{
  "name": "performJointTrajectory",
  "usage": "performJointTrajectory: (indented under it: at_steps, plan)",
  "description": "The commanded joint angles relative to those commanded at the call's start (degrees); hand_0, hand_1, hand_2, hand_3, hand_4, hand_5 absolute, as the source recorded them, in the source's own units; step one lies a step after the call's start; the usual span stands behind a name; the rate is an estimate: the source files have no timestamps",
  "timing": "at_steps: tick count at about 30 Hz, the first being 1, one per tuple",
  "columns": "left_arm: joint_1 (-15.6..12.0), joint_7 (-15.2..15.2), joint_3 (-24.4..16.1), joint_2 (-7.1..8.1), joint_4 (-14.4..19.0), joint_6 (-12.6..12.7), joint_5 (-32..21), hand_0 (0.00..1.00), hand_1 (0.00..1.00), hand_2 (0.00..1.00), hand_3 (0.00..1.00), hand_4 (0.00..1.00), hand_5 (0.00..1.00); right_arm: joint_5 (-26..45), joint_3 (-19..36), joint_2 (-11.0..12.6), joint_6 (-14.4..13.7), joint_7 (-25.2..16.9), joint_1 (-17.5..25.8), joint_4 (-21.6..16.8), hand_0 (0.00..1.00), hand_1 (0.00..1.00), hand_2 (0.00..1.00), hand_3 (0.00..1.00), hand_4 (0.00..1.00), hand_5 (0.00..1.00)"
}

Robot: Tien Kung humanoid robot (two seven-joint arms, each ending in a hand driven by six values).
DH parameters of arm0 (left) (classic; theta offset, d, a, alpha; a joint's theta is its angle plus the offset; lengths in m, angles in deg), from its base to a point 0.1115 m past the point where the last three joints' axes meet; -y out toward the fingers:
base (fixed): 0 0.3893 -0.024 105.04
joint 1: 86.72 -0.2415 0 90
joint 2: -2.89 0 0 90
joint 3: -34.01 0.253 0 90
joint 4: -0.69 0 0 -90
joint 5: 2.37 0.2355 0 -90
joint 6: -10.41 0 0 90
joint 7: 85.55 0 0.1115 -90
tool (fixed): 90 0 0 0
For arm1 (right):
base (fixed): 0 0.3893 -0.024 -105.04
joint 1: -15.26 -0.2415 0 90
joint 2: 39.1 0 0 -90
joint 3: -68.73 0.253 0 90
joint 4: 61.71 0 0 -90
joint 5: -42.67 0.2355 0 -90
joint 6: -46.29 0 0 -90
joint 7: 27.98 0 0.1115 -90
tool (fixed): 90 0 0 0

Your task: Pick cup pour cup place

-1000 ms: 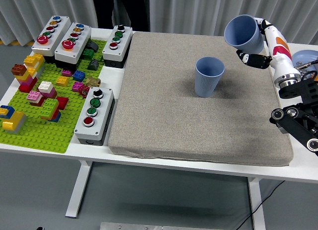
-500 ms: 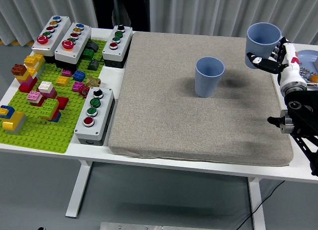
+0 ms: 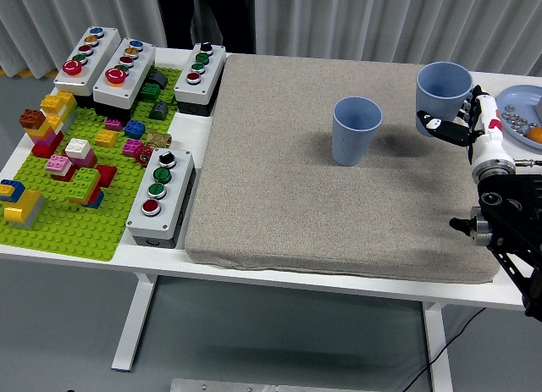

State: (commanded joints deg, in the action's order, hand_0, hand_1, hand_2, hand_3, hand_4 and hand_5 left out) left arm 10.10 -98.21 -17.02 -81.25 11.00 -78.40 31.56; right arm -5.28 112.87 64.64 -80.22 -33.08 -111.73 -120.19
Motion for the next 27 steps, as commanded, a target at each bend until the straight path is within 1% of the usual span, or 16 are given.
performJointTrajectory:
  at_steps: [5,8,15,19,27]
  plan:
    - [0.0,0.0,0.0,-0.07,0.0,0.0,0.0,0.766,0.804,0.842,0.768,0.509,0.935,0.6,-0.6,-0.8,-0.4,-0.9,0.8,1.6,0.806,0.675,0.576,0.615,0.618,0.002]
    - [0.1,-0.1,0.2,-0.13,0.0,-0.1,0.0,0.766,0.804,0.842,0.768,0.509,0.935,0.8,-1.4,-1.7,-0.5,-2.2,1.0,3.7,0.806,0.675,0.576,0.615,0.618,0.002]
    - [0.3,-0.2,0.5,-0.19,0.0,-0.2,-0.1,0.766,0.804,0.842,0.768,0.508,0.938,1.8,-2.3,-2.0,-0.5,-3.9,1.4,6.3,0.805,0.673,0.574,0.614,0.619,0.002]
    - [0.4,-0.2,1.1,-0.10,0.0,-0.2,-0.7,0.765,0.804,0.842,0.769,0.509,0.940,2.2,-2.5,-2.0,-0.5,-4.6,1.3,6.7,0.805,0.673,0.573,0.614,0.618,0.002]
    - [0.5,-0.3,0.6,-0.21,0.0,-0.2,-0.2,0.765,0.803,0.842,0.769,0.508,0.942,3.6,-2.9,-2.1,-0.5,-5.5,1.3,7.4,0.802,0.673,0.572,0.614,0.615,0.002]
